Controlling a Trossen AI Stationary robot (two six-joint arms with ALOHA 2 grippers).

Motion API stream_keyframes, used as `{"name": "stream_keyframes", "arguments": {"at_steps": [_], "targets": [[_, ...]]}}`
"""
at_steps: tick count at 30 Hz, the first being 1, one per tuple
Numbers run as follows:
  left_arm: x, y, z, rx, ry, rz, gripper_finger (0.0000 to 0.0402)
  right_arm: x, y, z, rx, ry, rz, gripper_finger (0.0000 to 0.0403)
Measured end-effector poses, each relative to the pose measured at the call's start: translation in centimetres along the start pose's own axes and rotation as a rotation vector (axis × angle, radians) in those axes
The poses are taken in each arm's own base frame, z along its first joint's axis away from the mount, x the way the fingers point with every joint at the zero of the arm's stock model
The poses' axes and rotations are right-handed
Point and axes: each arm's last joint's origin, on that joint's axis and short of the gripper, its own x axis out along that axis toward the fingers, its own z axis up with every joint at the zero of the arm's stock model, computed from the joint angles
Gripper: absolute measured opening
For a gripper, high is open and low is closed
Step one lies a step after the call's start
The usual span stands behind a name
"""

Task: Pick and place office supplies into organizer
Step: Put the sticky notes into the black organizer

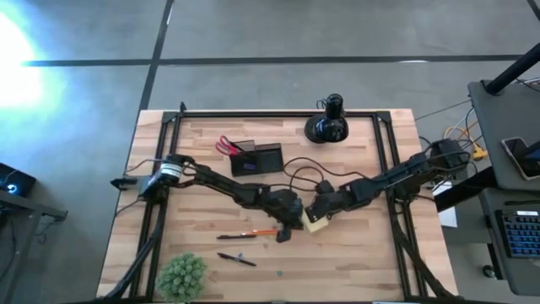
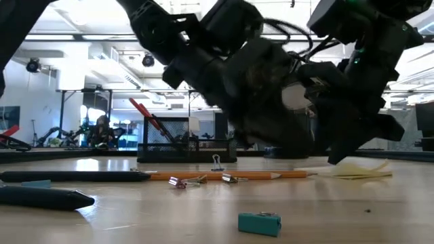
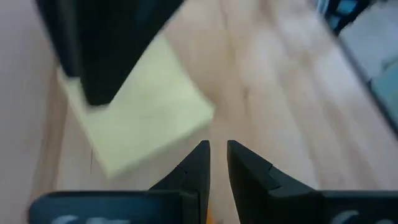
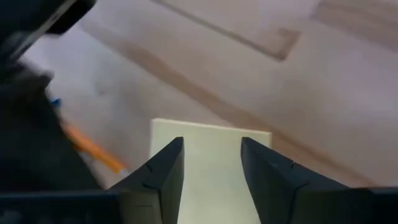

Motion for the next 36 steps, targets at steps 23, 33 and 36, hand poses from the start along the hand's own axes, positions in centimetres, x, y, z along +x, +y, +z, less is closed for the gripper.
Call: {"name": "stream_keyframes", "arguments": {"at_steps": [23,33,36], "targets": [[0.5,0.5,0.1,0.020,-0.130,0.084,0.0040,-1.6,0.0,-0.2,-0.022,-0.084,-0.201,0.0161],[2.1,2.1,-1.2,0.007,-0.140,0.156,0.0040,-1.5,0.7,-0.7,0.023,-0.031,-0.132,0.0148],[2.4,2.1,-1.4,0.007,-0.134,0.138,0.0040,-1.5,0.6,-0.7,0.007,-0.028,-0.136,0.0153]]}}
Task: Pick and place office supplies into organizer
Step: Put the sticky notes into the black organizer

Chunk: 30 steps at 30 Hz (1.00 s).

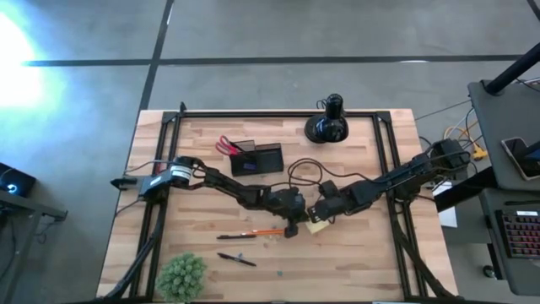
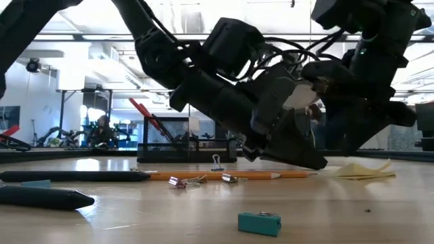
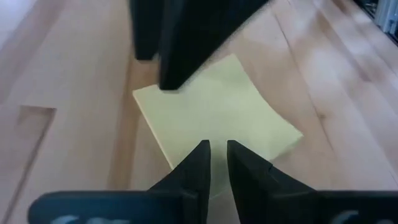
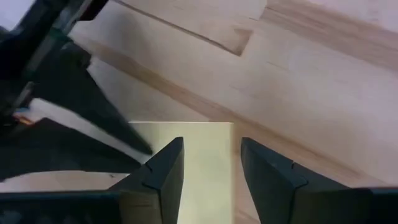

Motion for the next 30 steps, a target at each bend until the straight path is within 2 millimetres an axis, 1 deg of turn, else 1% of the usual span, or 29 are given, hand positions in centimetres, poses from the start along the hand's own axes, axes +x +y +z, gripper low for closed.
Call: {"name": "stream_keyframes", "arguments": {"at_steps": [3,6,9,13,16,19,23,30], "targets": [[0.0,0.0,-0.3,-0.002,0.025,-0.002,0.0040,0.2,-0.1,-0.1,-0.020,0.014,-0.008,0.0161],[-0.1,0.1,-0.4,-0.005,0.049,0.001,0.0040,1.0,-0.3,-0.4,-0.057,0.057,-0.027,0.0170],[-0.1,0.1,-0.5,-0.006,0.054,-0.008,0.0040,1.7,-0.1,-0.7,-0.114,0.088,-0.004,0.0177],[-0.1,0.1,-0.5,-0.007,0.057,-0.007,0.0040,2.4,0.2,-0.8,-0.151,0.108,0.019,0.0180],[-0.1,0.3,-0.5,-0.009,0.057,-0.008,0.0040,2.5,0.5,-0.9,-0.159,0.110,0.040,0.0178],[-0.1,0.4,-0.5,-0.012,0.064,-0.011,0.0040,2.2,0.6,-0.8,-0.178,0.106,0.074,0.0167],[-0.1,0.3,-0.5,-0.012,0.067,-0.019,0.0040,2.1,0.7,-0.8,-0.179,0.107,0.091,0.0143],[-0.1,0.4,-0.6,-0.012,0.069,-0.020,0.0040,3.1,1.0,-1.0,-0.214,0.125,0.073,0.0082]]}}
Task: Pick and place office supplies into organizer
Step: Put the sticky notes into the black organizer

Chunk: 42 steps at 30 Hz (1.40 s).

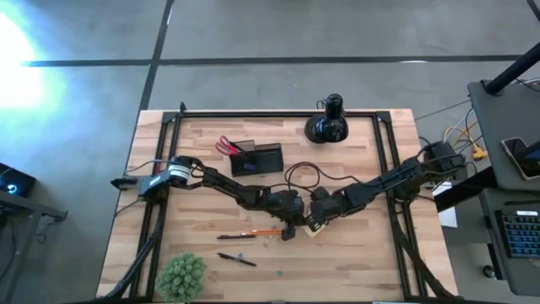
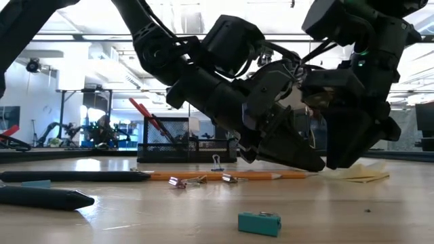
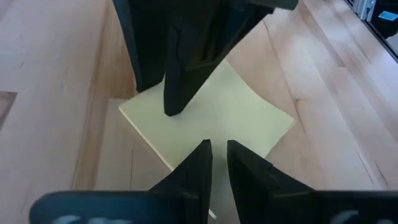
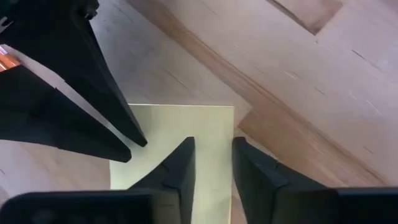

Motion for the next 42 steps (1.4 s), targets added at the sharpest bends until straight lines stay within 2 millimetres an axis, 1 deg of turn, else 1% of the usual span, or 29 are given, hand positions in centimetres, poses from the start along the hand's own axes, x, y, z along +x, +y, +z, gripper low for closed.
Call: {"name": "stream_keyframes", "arguments": {"at_steps": [6,11,15,19,21,22,23,25,27,29,31,33,36,40,42], "targets": [[0.0,0.1,0.1,0.001,-0.009,0.010,0.0040,-0.3,1.0,0.4,-0.061,0.000,0.023,0.0017],[-0.5,0.0,0.7,0.002,-0.024,0.016,0.0040,-1.0,2.3,0.9,-0.105,0.014,0.045,0.0008],[-1.8,-0.1,1.2,0.001,0.024,0.057,0.0040,-1.9,3.6,1.4,-0.130,-0.002,0.075,0.0007],[-3.6,-0.4,1.5,0.021,0.093,0.072,0.0040,-2.8,4.6,1.9,-0.172,-0.019,0.073,0.0007],[-4.8,-0.6,1.5,0.035,0.131,0.076,0.0040,-3.4,5.3,2.3,-0.184,-0.045,0.073,0.0007],[-5.2,-0.7,1.7,0.038,0.123,0.075,0.0040,-3.7,5.4,2.4,-0.184,-0.055,0.052,0.0007],[-5.7,-1.0,2.1,0.042,0.100,0.071,0.0040,-4.0,5.3,2.4,-0.171,-0.057,0.010,0.0008],[-7.1,-1.3,2.2,0.043,0.105,0.071,0.0040,-4.4,5.0,2.3,-0.141,-0.037,-0.064,0.0008],[-7.9,-1.6,2.5,0.071,0.069,0.065,0.0040,-4.6,4.5,2.1,-0.119,-0.011,-0.118,0.0008],[-8.3,-1.8,1.7,0.114,0.084,0.082,0.0040,-4.6,4.2,1.7,-0.121,0.004,-0.149,0.0009],[-8.0,-1.6,0.8,0.130,0.069,0.073,0.0040,-4.5,4.2,1.6,-0.119,0.014,-0.143,0.0019],[-7.7,-1.4,-0.1,0.118,0.081,0.044,0.0040,-4.3,3.9,1.4,-0.097,0.036,-0.144,0.0038],[-7.2,-1.2,-0.6,0.103,0.062,0.030,0.0040,-4.1,3.6,1.2,-0.045,0.052,-0.157,0.0077],[-6.2,-0.8,-1.7,0.098,0.096,0.034,0.0040,-4.2,3.7,1.0,-0.037,0.055,-0.157,0.0125],[-6.0,-0.8,-1.7,0.099,0.089,0.014,0.0040,-4.3,3.8,0.8,-0.035,0.058,-0.154,0.0144]]}}
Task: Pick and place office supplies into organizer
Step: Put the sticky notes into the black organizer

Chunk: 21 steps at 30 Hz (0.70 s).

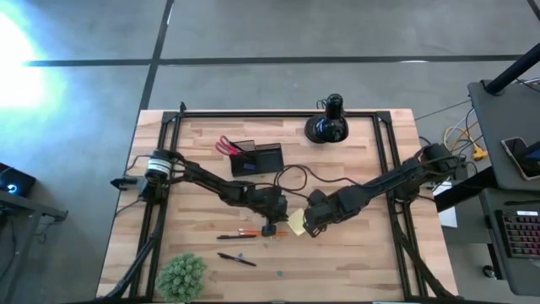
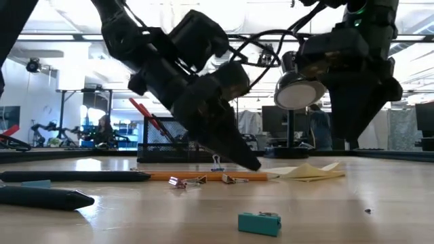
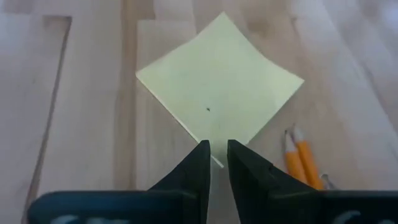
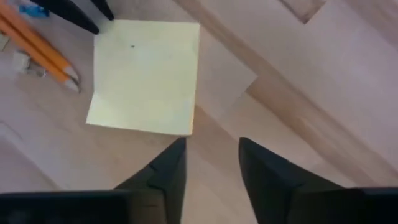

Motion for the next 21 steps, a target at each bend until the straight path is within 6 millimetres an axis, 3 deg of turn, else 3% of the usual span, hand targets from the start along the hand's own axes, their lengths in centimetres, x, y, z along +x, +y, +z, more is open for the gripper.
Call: {"name": "stream_keyframes", "arguments": {"at_steps": [10,21], "targets": [[1.4,0.2,-1.1,-0.003,0.021,-0.037,0.0040,0.2,1.4,0.3,-0.007,-0.030,0.181,0.0202],[1.6,0.2,-0.9,0.004,-0.026,-0.045,0.0040,4.4,0.9,1.8,-0.071,-0.042,0.081,0.0212]]}}
